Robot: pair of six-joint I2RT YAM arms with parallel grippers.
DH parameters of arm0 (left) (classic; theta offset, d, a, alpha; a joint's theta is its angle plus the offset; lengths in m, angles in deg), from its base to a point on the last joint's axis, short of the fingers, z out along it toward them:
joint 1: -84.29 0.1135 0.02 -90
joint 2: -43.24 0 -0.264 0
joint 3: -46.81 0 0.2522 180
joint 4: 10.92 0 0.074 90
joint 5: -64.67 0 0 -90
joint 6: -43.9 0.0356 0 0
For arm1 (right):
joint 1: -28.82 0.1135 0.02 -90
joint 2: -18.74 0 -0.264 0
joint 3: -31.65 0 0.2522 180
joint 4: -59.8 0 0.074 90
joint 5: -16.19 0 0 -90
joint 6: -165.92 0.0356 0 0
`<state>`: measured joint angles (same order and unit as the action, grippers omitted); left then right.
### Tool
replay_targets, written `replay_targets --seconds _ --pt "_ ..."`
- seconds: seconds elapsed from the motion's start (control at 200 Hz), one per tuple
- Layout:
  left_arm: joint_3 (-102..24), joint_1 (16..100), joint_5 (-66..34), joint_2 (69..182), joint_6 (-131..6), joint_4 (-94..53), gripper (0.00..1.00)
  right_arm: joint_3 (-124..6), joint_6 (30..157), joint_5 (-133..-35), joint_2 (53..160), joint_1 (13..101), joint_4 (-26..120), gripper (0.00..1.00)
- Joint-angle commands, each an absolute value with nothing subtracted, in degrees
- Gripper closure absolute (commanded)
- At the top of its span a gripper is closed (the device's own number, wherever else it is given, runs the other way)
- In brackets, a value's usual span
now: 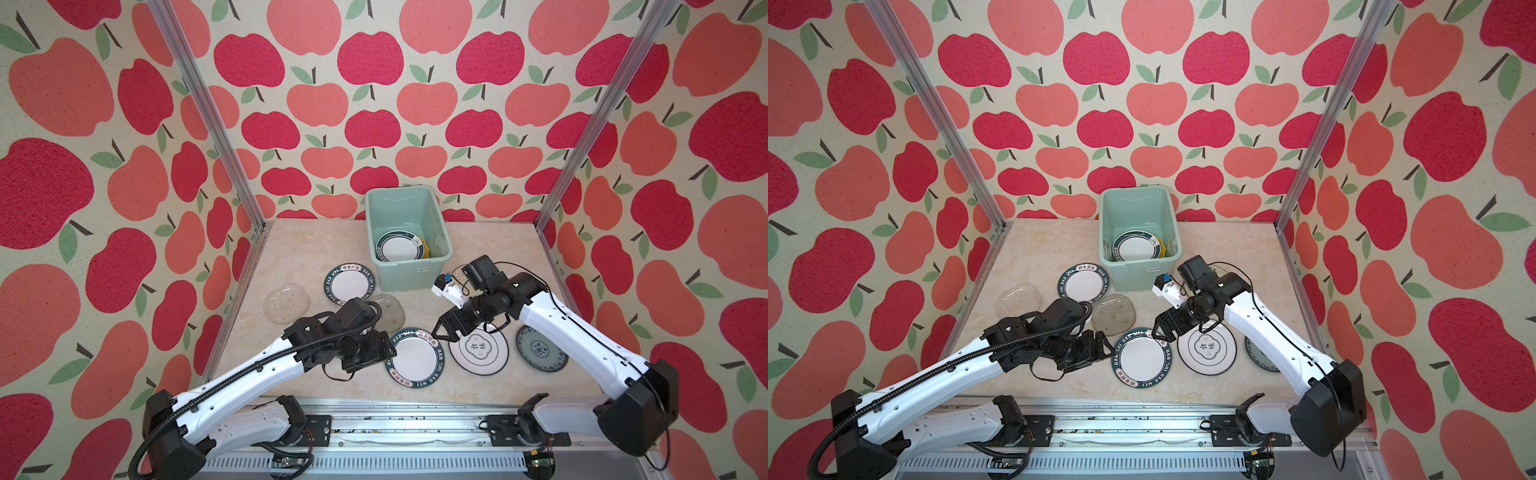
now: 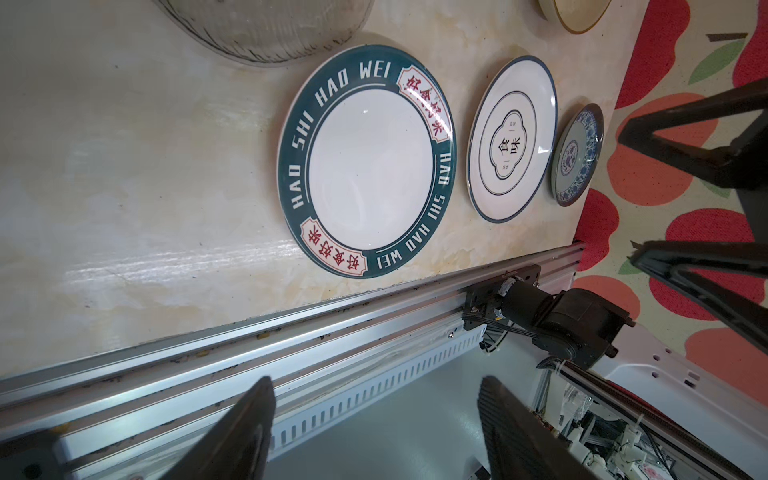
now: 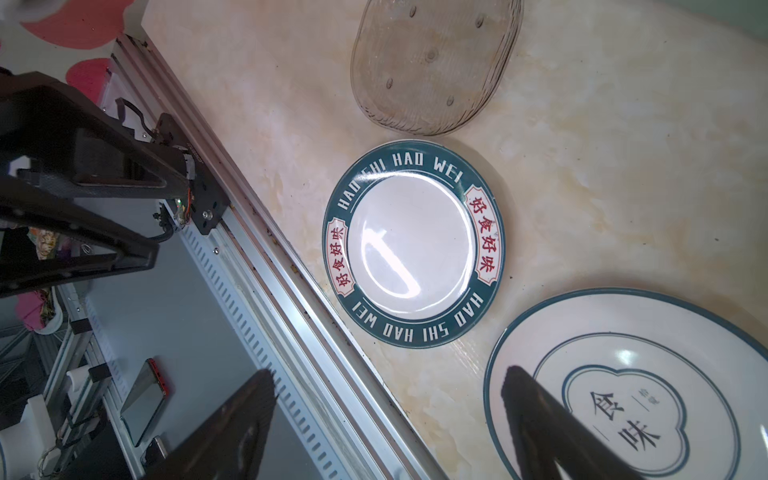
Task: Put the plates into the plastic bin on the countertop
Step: 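Move the right gripper toward the green-rimmed plate while the left gripper approaches it, then pinch the green-rimmed plate's edges with both grippers from opposite sides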
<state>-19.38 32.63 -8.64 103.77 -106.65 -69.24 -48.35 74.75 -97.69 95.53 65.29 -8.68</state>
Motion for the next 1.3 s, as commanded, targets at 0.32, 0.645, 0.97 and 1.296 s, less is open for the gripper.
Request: replay_targets --seconds 0.32,0.645,0.97,1.296 --pt "-19.79 32.96 -10.59 110.27 -97.13 -73.08 0.20 -46.45 61.48 -96.60 109.63 63.68 -3.84 0.15" --pt "-14.38 33.74 -8.72 109.88 -93.08 -68.47 0.23 -47.40 60.89 -95.15 118.17 64.94 -0.26 0.25" --pt "-13.45 33.98 -8.98 108.45 -94.09 -67.83 0.27 -44.96 61.26 -96.82 122.30 64.86 3.05 0.40" --pt "-11.69 34.38 -7.35 108.83 -93.02 -65.35 0.29 -46.43 60.08 -99.64 125.38 64.77 2.23 0.56"
